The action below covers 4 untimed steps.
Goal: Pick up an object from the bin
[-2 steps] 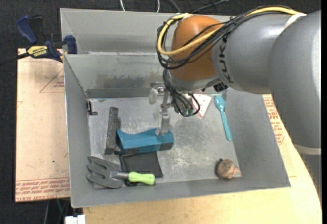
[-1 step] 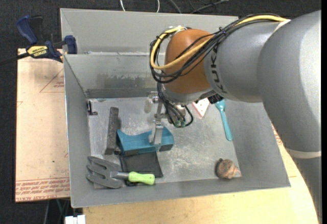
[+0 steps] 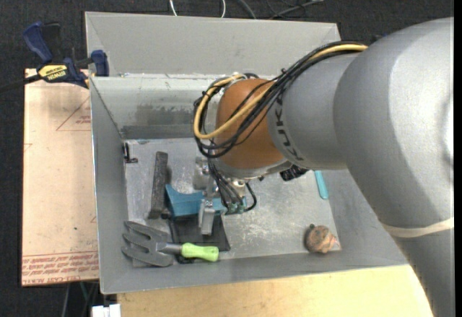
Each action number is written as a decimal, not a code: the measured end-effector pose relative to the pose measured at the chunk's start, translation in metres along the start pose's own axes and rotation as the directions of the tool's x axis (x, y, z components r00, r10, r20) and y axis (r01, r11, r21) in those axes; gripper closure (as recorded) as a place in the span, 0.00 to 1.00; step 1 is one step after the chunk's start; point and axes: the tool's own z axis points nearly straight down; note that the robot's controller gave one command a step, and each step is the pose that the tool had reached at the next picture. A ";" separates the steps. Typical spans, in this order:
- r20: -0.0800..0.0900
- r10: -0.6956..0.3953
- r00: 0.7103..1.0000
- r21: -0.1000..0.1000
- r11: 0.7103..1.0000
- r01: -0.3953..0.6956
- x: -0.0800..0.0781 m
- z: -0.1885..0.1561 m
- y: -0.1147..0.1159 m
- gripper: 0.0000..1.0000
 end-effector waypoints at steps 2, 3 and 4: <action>0.001 0.018 1.000 -0.009 1.000 -0.018 0.057 0.004 -0.029 1.00; 0.001 0.019 1.000 -0.009 1.000 -0.019 0.057 0.003 -0.029 1.00; -0.010 0.042 0.999 -0.004 0.999 -0.042 0.064 -0.058 -0.025 1.00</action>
Offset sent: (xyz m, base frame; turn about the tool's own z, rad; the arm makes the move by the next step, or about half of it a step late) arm -0.0607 -0.0245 -0.0048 0.0176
